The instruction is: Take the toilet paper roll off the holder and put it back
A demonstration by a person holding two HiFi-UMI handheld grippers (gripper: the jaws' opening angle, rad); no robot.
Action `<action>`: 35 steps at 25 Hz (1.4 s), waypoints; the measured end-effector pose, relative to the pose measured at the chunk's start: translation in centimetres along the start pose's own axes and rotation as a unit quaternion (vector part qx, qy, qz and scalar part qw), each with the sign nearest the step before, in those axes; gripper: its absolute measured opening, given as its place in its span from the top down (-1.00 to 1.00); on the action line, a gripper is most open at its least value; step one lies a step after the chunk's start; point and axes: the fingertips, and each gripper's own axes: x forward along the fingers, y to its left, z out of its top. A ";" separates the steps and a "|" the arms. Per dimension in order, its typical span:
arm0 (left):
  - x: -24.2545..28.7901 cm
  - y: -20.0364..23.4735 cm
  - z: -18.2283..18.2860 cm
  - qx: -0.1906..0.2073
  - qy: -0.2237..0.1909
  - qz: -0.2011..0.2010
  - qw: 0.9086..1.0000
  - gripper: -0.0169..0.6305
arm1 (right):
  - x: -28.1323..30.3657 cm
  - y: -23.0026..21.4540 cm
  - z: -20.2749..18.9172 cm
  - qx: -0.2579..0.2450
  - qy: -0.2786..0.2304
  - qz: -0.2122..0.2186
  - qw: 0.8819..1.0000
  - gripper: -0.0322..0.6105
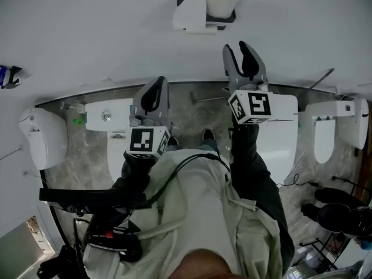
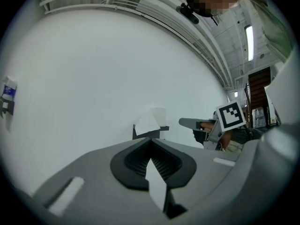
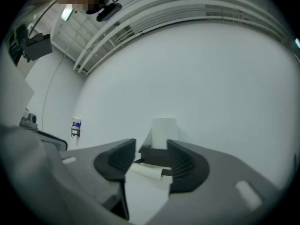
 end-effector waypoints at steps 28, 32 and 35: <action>-2.6 1.5 -2.0 -0.017 0.019 0.074 0.997 0.93 | 18.7 -3.8 -0.1 -0.024 0.101 0.019 0.994 -0.56; -2.7 1.3 -1.5 -0.012 0.015 0.073 0.997 0.93 | 18.4 -3.7 0.3 -0.027 0.093 0.021 0.995 -0.56; -2.9 1.8 -1.4 -0.011 0.014 0.077 0.997 0.93 | 17.6 -3.5 1.7 -0.021 0.067 0.020 0.997 -0.56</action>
